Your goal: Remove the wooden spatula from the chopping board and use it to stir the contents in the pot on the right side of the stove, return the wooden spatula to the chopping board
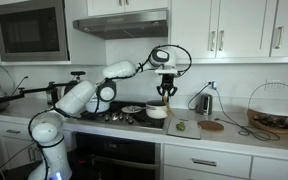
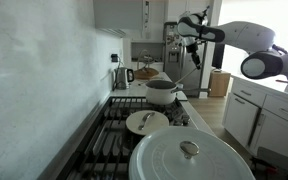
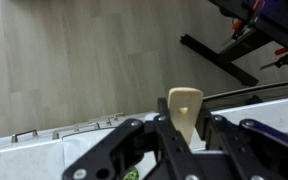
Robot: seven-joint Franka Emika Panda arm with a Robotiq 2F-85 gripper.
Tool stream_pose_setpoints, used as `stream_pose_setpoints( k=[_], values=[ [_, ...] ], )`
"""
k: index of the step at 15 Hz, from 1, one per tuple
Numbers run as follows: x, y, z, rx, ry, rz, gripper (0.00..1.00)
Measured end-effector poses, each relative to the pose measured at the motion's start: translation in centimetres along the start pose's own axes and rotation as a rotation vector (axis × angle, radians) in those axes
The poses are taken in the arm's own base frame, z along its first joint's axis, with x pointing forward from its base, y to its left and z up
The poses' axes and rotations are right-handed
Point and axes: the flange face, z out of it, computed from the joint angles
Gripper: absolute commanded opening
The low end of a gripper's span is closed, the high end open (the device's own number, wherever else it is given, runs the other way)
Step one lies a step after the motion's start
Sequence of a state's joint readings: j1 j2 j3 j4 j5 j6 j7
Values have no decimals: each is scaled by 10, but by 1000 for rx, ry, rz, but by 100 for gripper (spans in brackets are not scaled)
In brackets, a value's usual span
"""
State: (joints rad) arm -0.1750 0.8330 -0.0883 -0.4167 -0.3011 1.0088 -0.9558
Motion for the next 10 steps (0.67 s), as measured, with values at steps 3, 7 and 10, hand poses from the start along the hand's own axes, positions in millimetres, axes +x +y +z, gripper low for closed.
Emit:
stream_pose_setpoints(
  k=[3, 7, 10],
  values=[
    [5, 1, 7, 14, -9, -12, 7],
    [11, 4, 13, 13, 5, -40, 7],
    [14, 10, 13, -14, 24, -55, 7]
  ],
)
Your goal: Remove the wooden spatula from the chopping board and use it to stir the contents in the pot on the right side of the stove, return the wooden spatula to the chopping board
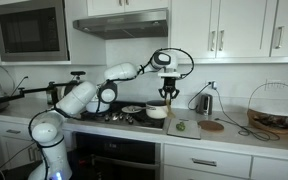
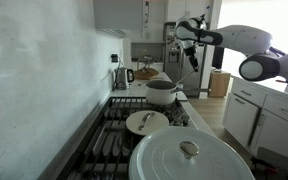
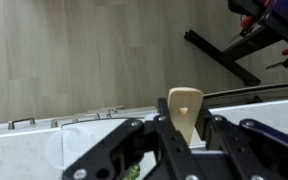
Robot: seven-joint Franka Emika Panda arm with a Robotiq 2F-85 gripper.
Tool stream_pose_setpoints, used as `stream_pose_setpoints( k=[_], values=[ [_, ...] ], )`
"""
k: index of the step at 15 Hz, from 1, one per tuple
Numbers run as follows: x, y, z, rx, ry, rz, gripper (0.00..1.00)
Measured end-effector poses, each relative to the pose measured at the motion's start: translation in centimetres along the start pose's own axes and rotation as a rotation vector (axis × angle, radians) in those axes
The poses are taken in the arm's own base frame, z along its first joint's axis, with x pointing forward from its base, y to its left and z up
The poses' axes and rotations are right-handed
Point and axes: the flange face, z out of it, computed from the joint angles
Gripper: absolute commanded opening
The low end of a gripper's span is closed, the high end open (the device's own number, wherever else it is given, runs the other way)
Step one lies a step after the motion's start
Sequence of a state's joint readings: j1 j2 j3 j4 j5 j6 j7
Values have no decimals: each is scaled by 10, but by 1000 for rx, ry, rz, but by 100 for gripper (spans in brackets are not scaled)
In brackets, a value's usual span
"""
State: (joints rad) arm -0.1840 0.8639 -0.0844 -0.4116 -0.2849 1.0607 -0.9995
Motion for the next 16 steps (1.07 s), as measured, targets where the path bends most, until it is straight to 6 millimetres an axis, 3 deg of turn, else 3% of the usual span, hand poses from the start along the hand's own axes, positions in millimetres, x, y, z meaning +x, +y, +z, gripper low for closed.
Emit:
stream_pose_setpoints(
  k=[16],
  values=[
    [29, 17, 32, -31, 0, -21, 7]
  ],
)
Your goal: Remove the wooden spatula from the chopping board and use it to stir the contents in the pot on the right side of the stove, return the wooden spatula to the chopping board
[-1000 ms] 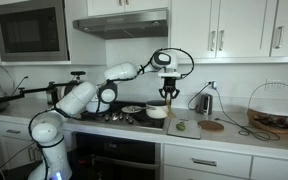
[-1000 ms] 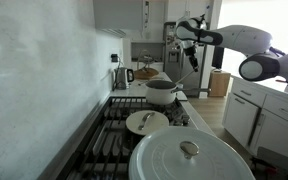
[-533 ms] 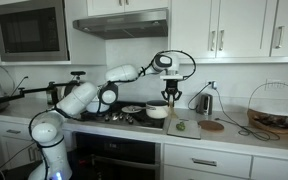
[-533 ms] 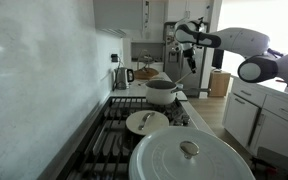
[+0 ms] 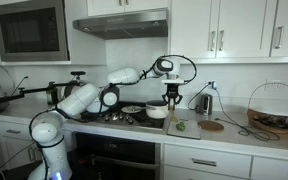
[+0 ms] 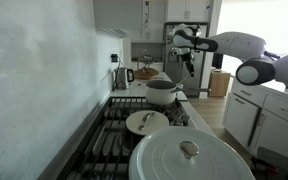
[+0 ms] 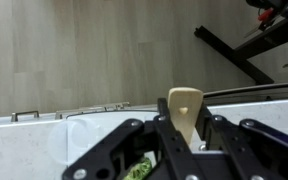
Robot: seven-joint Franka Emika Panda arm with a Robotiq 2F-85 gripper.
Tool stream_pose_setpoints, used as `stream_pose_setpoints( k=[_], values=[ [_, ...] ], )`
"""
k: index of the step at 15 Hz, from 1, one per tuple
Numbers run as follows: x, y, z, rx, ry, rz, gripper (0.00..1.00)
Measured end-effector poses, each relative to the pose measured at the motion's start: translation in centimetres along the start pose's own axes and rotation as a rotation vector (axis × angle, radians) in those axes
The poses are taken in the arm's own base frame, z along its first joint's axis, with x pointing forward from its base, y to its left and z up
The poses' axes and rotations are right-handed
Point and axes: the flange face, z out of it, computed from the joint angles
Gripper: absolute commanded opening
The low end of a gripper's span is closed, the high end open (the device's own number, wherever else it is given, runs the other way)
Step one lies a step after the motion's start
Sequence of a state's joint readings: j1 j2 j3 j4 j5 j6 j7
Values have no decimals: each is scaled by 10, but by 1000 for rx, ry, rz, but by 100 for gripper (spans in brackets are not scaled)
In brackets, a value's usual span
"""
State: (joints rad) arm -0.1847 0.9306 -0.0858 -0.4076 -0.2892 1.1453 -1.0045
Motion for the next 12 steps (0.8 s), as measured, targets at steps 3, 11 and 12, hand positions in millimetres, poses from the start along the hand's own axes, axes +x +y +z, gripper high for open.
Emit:
stream_pose_setpoints(
  k=[3, 11, 12],
  values=[
    [7, 0, 8, 5, -13, -6, 7],
    [13, 3, 12, -17, -22, -18, 7],
    [14, 4, 13, -24, -22, -17, 7]
  ],
)
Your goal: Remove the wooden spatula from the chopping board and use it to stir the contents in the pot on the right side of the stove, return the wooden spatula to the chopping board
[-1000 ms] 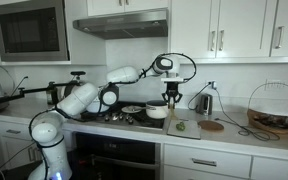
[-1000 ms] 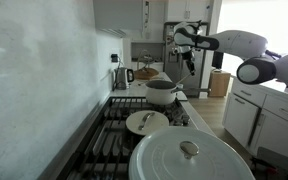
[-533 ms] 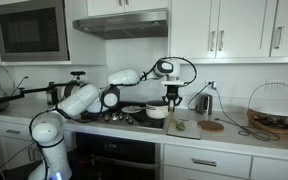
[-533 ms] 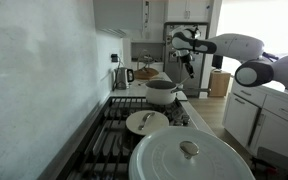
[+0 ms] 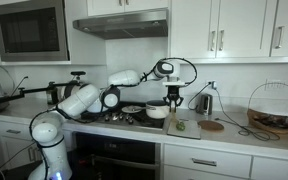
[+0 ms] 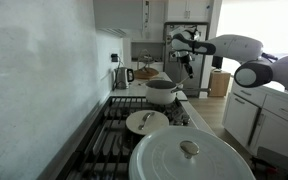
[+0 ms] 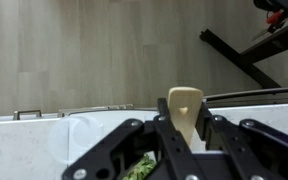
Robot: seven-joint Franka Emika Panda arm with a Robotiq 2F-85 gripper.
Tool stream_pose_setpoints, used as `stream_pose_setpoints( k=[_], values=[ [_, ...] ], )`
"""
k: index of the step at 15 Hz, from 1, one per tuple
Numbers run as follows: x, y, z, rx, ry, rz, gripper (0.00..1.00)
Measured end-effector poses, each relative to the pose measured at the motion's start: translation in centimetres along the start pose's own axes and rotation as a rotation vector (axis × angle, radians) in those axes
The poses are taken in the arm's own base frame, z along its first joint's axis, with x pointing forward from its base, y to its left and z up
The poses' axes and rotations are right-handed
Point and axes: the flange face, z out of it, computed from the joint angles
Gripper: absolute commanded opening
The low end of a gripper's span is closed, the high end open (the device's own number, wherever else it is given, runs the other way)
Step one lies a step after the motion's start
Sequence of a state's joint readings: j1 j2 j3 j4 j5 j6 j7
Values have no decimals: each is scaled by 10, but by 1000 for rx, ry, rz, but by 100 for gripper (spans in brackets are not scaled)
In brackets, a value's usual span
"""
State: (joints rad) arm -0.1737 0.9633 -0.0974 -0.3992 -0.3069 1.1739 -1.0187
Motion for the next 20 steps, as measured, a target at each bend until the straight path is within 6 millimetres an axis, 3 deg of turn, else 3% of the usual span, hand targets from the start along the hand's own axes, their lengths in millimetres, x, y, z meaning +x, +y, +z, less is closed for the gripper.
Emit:
stream_pose_setpoints(
  k=[20],
  values=[
    [10, 16, 35, 34, 40, -5, 7]
  ],
)
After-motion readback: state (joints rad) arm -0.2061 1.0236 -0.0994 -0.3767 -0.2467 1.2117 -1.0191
